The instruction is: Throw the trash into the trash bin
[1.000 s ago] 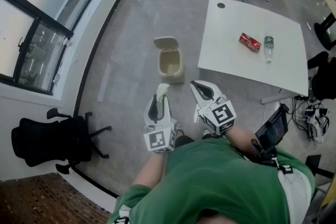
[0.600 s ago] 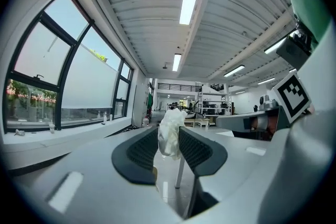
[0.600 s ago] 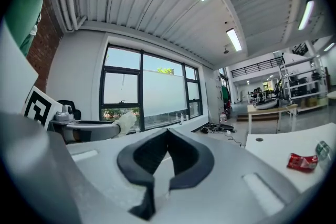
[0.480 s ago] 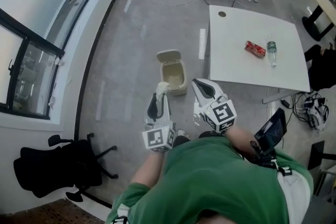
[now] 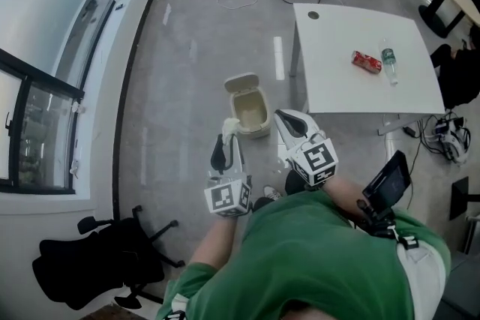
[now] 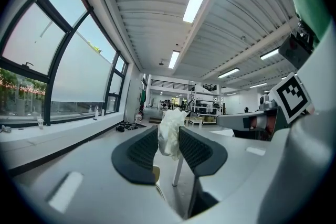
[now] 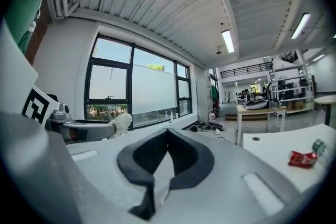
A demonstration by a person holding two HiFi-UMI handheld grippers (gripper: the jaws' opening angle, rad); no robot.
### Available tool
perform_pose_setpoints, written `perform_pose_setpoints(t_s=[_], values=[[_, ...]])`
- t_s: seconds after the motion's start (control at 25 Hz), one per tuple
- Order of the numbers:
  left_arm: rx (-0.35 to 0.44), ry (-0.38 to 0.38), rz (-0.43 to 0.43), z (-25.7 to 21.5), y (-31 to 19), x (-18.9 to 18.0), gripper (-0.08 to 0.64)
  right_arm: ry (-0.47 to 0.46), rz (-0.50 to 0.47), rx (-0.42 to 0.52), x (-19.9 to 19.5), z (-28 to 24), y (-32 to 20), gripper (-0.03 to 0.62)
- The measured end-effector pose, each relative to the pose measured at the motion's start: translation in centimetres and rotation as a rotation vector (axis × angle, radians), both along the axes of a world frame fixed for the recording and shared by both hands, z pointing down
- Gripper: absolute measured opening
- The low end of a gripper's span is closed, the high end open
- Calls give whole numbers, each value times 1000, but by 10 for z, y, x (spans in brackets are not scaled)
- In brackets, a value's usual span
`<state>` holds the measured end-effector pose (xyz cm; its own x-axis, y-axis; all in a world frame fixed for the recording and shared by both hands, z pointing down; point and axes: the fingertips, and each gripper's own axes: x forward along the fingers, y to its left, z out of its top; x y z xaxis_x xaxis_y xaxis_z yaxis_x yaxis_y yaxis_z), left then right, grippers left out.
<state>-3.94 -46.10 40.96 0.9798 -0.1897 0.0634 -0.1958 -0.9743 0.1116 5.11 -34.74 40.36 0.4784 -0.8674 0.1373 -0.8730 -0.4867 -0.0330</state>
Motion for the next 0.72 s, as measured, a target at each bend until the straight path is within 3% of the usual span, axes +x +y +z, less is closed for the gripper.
perform_pose_setpoints(t_s=[0.36,0.72], values=[[-12,-74,11,20,-29,54,133,-54,13,-11,58,21,-26,3],[-8,-157,-9,48,-57,131,133,-111,-24,-20,144,44,-61,3]])
